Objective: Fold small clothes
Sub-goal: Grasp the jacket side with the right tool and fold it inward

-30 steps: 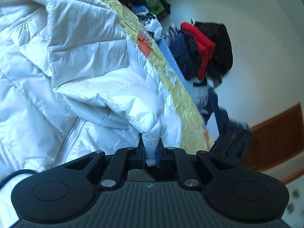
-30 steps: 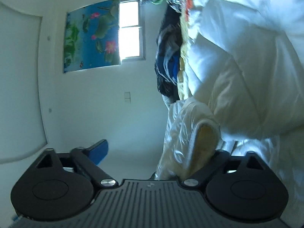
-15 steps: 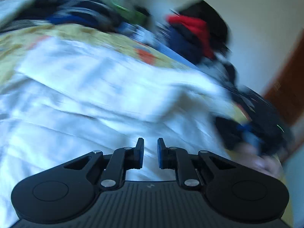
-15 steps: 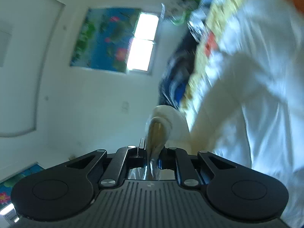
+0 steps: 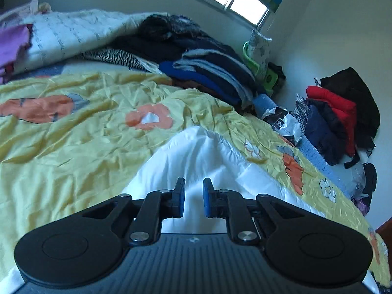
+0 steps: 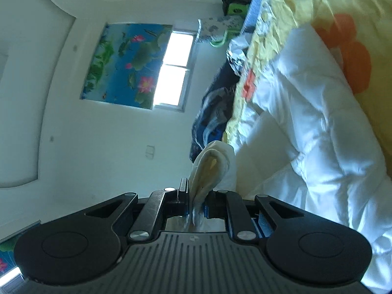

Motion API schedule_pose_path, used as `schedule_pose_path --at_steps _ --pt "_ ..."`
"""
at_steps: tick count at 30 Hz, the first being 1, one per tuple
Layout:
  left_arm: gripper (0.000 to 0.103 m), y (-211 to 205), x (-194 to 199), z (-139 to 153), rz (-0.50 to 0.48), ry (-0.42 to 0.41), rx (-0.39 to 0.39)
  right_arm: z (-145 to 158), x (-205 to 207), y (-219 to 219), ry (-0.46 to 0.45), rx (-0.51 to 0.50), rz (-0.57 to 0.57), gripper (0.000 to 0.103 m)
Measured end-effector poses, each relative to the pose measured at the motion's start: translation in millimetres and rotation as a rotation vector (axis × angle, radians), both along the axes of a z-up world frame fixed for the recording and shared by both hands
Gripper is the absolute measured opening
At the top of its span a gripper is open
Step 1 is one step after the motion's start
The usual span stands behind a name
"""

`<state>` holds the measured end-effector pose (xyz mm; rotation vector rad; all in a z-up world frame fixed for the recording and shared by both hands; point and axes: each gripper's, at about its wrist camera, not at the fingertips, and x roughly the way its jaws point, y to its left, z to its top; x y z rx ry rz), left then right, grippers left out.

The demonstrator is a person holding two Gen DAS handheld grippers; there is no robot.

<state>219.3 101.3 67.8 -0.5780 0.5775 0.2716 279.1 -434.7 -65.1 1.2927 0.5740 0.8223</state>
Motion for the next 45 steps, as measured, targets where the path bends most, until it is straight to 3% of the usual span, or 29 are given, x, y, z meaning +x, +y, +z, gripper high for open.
schedule_pose_path --at_steps 2,4,9,13,20,23,25,26,27,28,29,30,33,36,39,45 --pt "0.015 -0.1 13.5 -2.0 -0.032 0.012 -0.011 0.9 -2.1 -10.2 -0.015 0.012 -0.02 0.016" --pt "0.015 -1.1 37.3 -10.3 -0.071 0.052 0.033 -3.9 -2.6 -21.2 -0.006 0.02 -0.043 0.016" --pt "0.015 0.4 78.8 -51.9 -0.059 0.236 0.118 -22.7 7.6 -24.4 0.095 -0.044 -0.062 0.016" --pt "0.015 -13.9 71.1 -65.7 -0.1 0.187 0.259 -31.0 11.7 -18.7 0.148 -0.115 -0.068 0.017" --pt "0.015 -21.7 70.6 -60.1 -0.103 0.207 0.321 -28.3 9.8 -16.7 0.152 -0.152 -0.074 0.019" --pt "0.016 -31.3 60.7 -43.5 -0.075 0.17 0.401 -23.0 9.6 -18.9 0.144 -0.135 -0.062 0.035" --pt "0.016 -43.9 42.1 -26.6 -0.08 0.08 0.444 -18.0 9.8 -23.3 0.126 -0.125 -0.051 0.051" --pt "0.019 -51.2 34.6 -19.3 -0.095 0.047 0.46 -16.0 9.2 -24.6 0.112 -0.116 -0.048 0.051" --pt "0.029 -59.5 27.8 -13.2 -0.119 0.02 0.47 -13.1 7.8 -24.4 0.095 -0.115 -0.053 0.051" --pt "0.047 -67.1 24.3 -9.8 -0.148 0.007 0.474 -8.8 5.9 -23.1 0.061 -0.132 -0.06 0.045" --pt "0.056 -75.5 23.0 -9.2 -0.192 0.007 0.484 -2.9 4.3 -20.7 0.037 -0.176 -0.069 0.036" --pt "0.066 -84.0 23.7 -11.2 -0.235 0.019 0.501 3.1 2.6 -17.7 0.014 -0.229 -0.086 0.018" --pt "0.064 -102.8 34.9 -31.5 -0.348 0.122 0.533 25.8 -8.1 -4.5 -0.083 -0.498 -0.179 0.016" --pt "0.069 -100.6 38.9 -46.0 -0.339 0.145 0.524 55.3 -25.5 19.9 -0.263 -0.808 -0.186 0.016" --pt "0.073 -92.7 42.6 -53.0 -0.332 0.161 0.469 68.1 -35.9 42.0 -0.353 -1.066 -0.158 0.014" --pt "0.074 -97.0 36.7 -62.7 -0.332 0.138 0.512 43.0 -32.4 68.2 -0.354 -1.285 -0.108 0.013"
